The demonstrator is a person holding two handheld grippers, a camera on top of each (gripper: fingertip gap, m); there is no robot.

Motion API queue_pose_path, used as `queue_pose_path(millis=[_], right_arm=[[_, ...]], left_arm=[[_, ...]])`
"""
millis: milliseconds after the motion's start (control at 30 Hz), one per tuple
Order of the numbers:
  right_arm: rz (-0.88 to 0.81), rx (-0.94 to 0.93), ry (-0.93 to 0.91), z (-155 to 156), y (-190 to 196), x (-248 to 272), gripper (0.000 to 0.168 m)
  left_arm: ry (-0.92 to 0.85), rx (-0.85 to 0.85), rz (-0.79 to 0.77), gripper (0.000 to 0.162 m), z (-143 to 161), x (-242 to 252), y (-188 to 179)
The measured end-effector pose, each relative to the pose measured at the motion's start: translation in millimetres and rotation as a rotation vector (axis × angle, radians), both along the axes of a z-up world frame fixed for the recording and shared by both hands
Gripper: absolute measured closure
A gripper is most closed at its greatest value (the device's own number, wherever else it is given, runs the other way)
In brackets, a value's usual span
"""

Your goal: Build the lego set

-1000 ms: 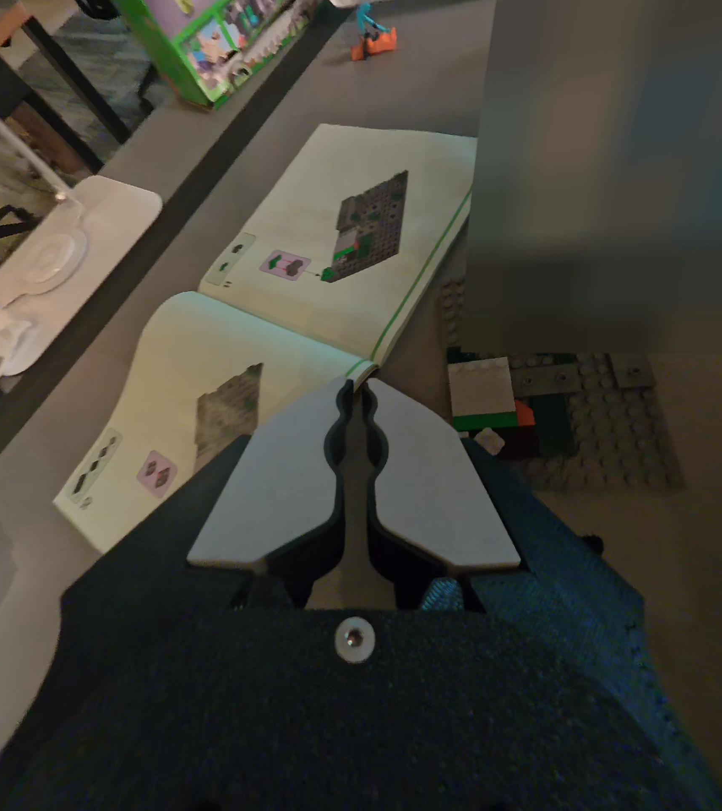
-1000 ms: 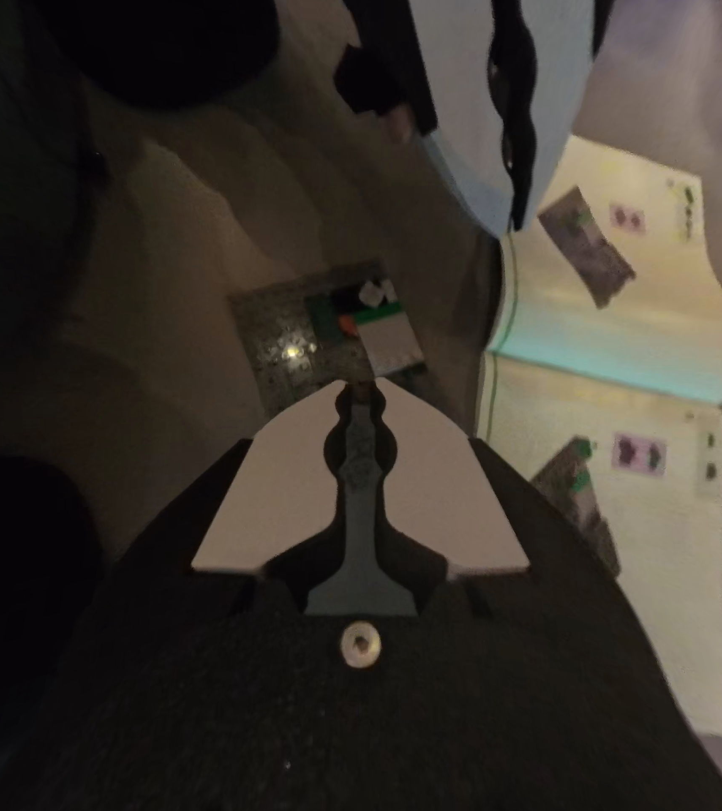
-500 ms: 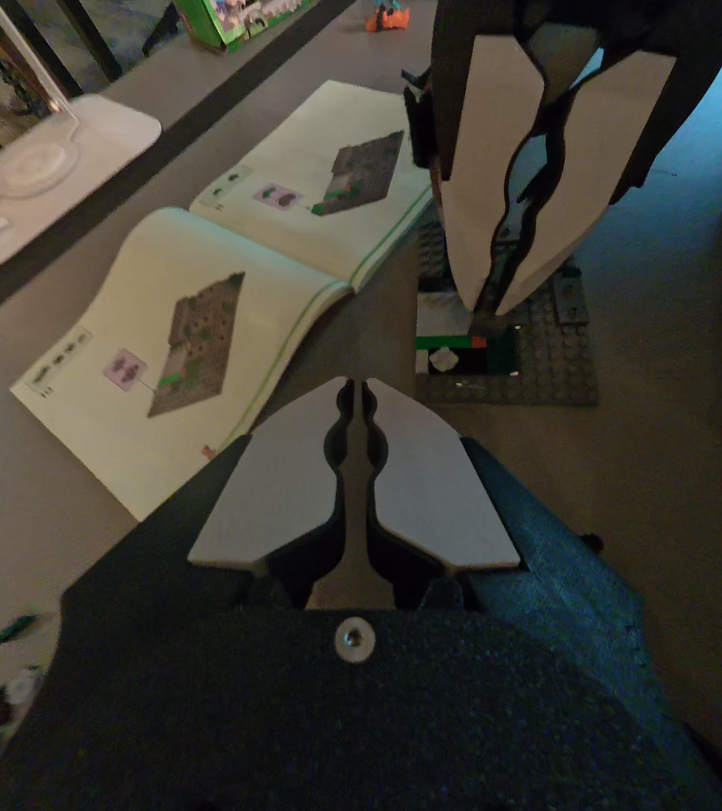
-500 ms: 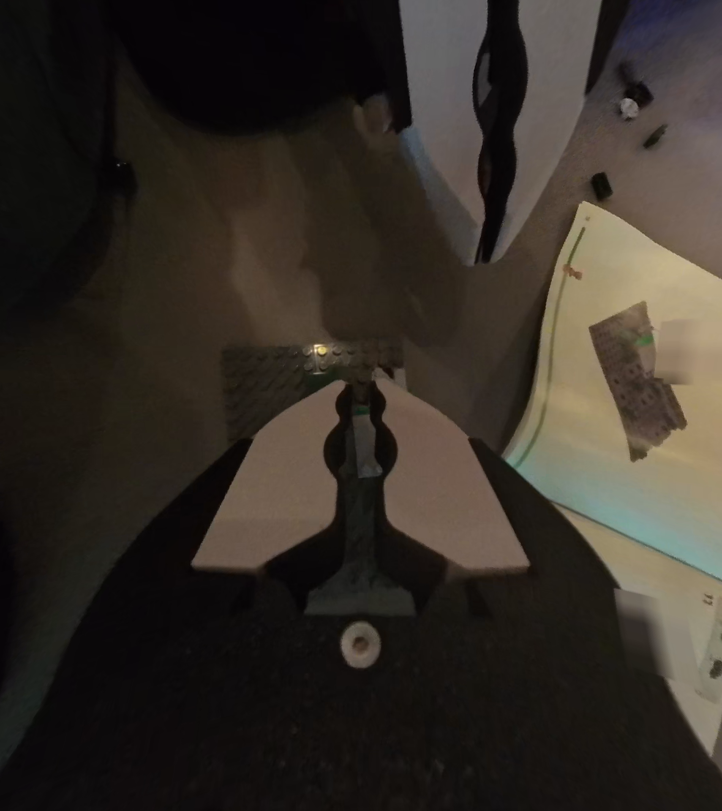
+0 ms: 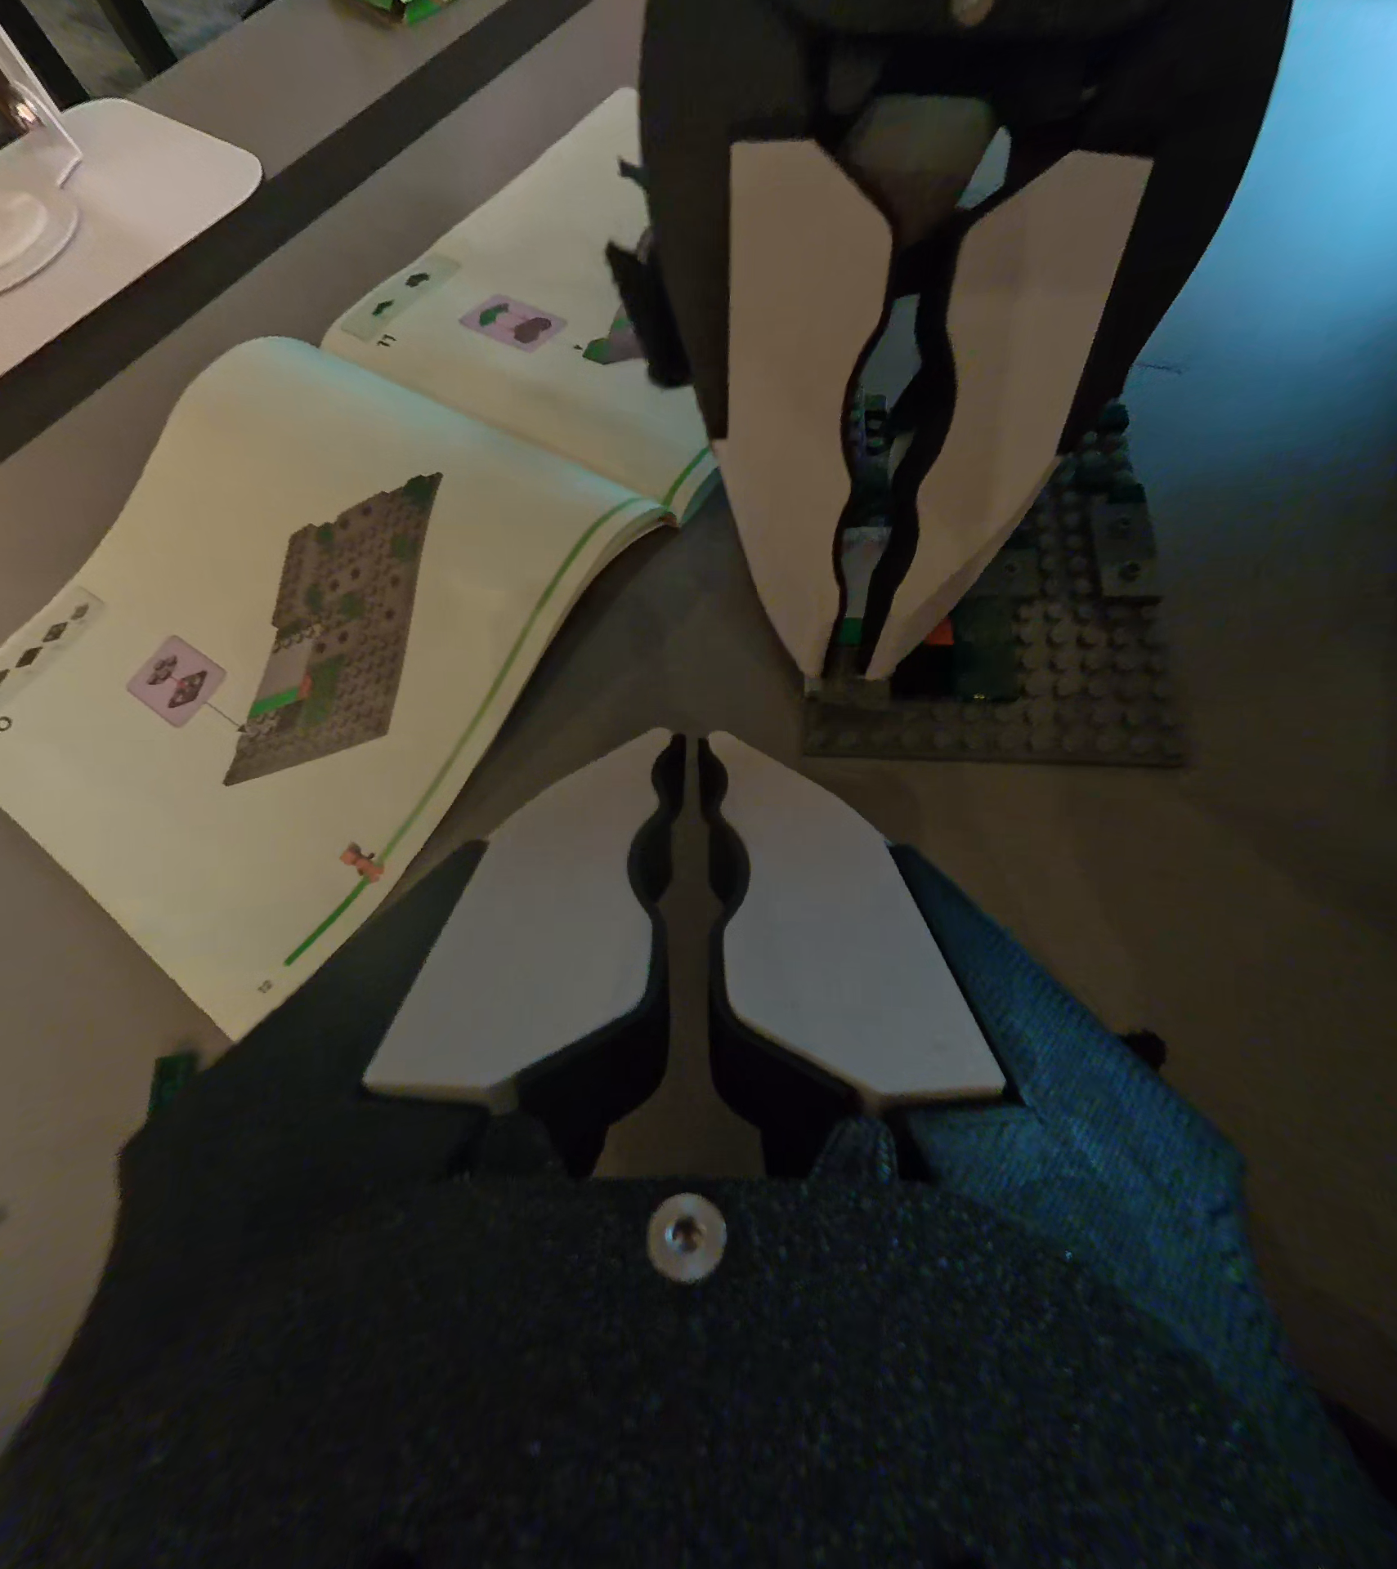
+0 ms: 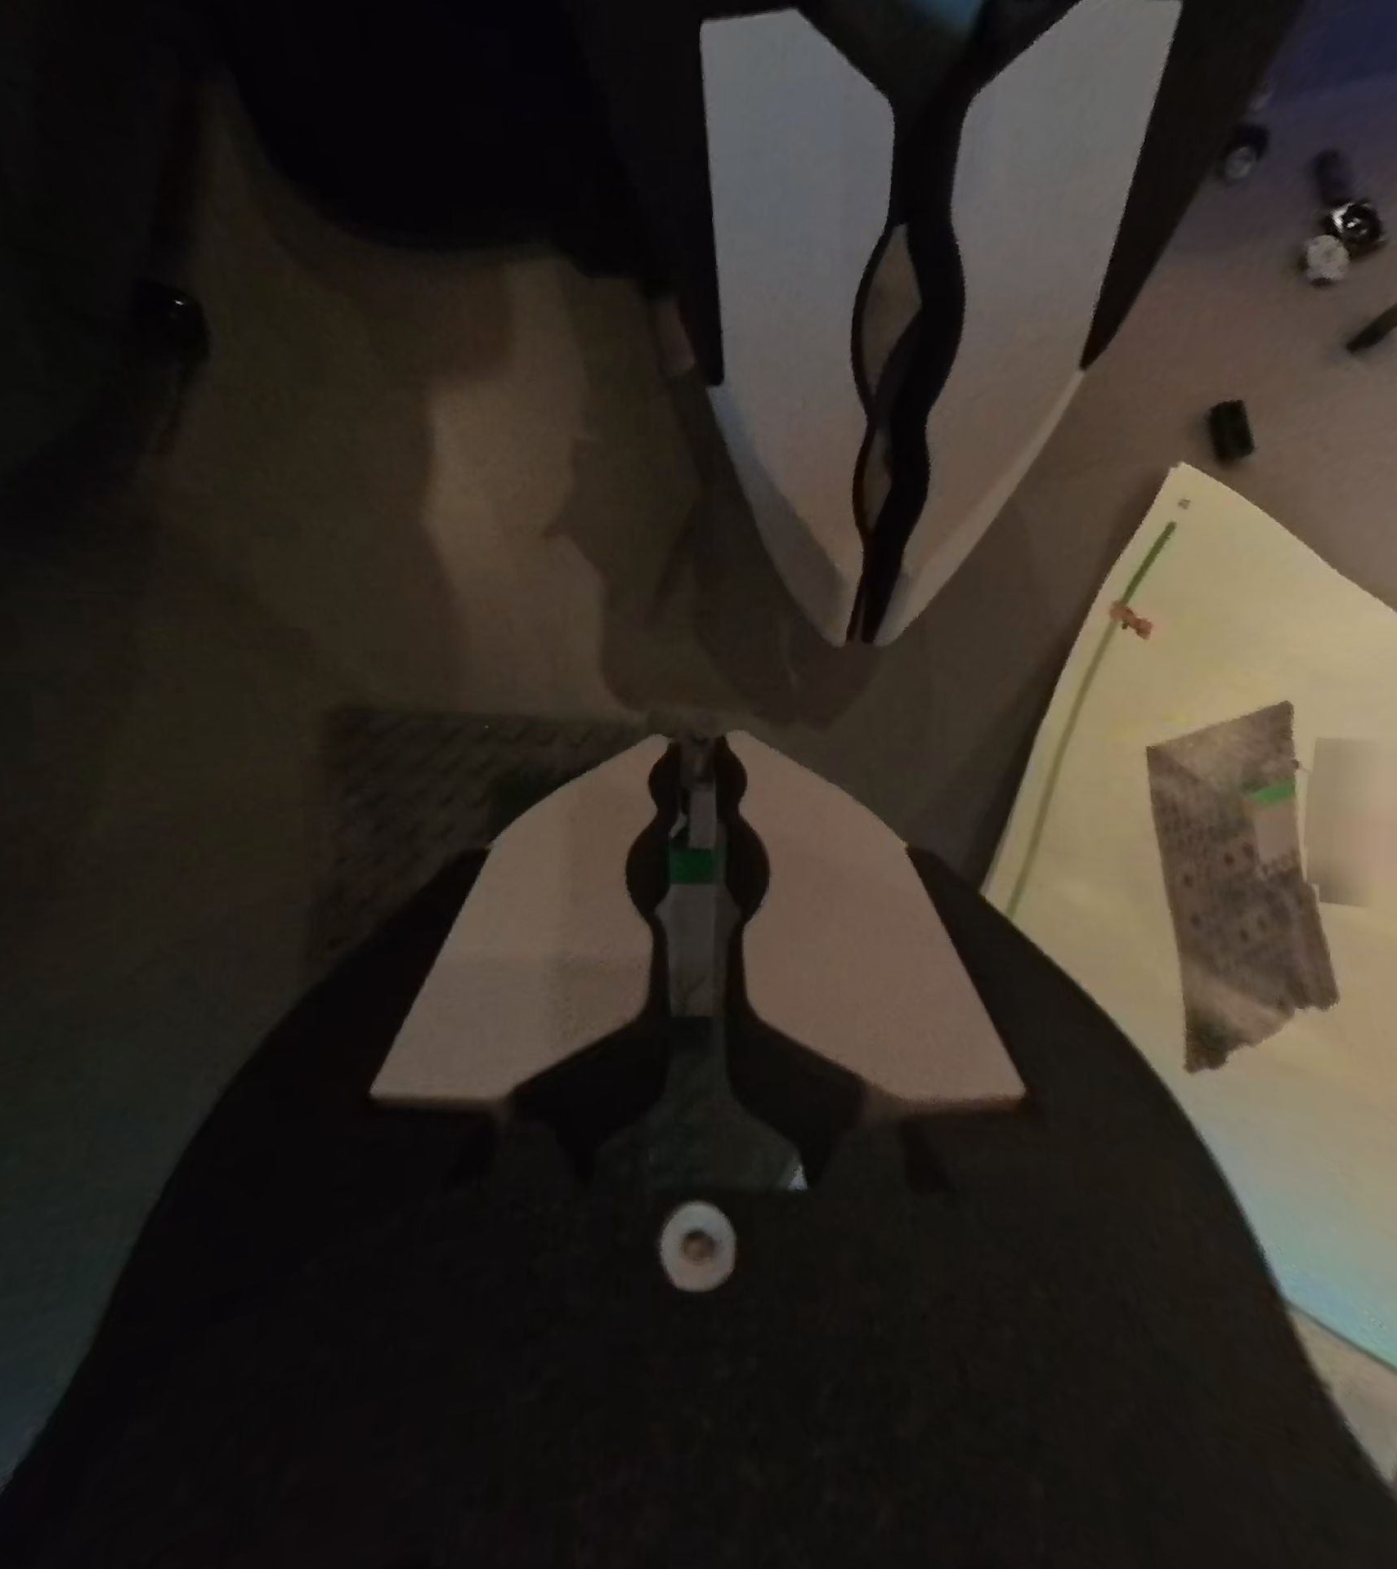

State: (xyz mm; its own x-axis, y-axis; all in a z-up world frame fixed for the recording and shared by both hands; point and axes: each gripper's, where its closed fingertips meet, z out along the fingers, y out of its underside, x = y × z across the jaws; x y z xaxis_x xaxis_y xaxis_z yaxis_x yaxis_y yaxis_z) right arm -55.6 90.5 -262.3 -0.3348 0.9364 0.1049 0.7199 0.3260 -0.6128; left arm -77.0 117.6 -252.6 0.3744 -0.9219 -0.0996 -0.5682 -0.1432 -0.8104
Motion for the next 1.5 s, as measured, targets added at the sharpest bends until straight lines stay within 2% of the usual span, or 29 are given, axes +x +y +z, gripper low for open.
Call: queue_pose_path(millis=[833,1200,1500], right_arm=[[0.055,-0.062,-0.057,-11,2,-1,0.157],[-0.068,-0.054,-0.018,-5,2,9,0.155],[-0.167,-0.016,0.045,0,0,11,0.155]], left_arm=[[0.004,-0.020,-0.010,0.160,-5,0,-1],[-0.001,-0.024,-0.042,0.160,3,5,-10],[0.052,0.000,0.008,0.162,22,-4,-13]])
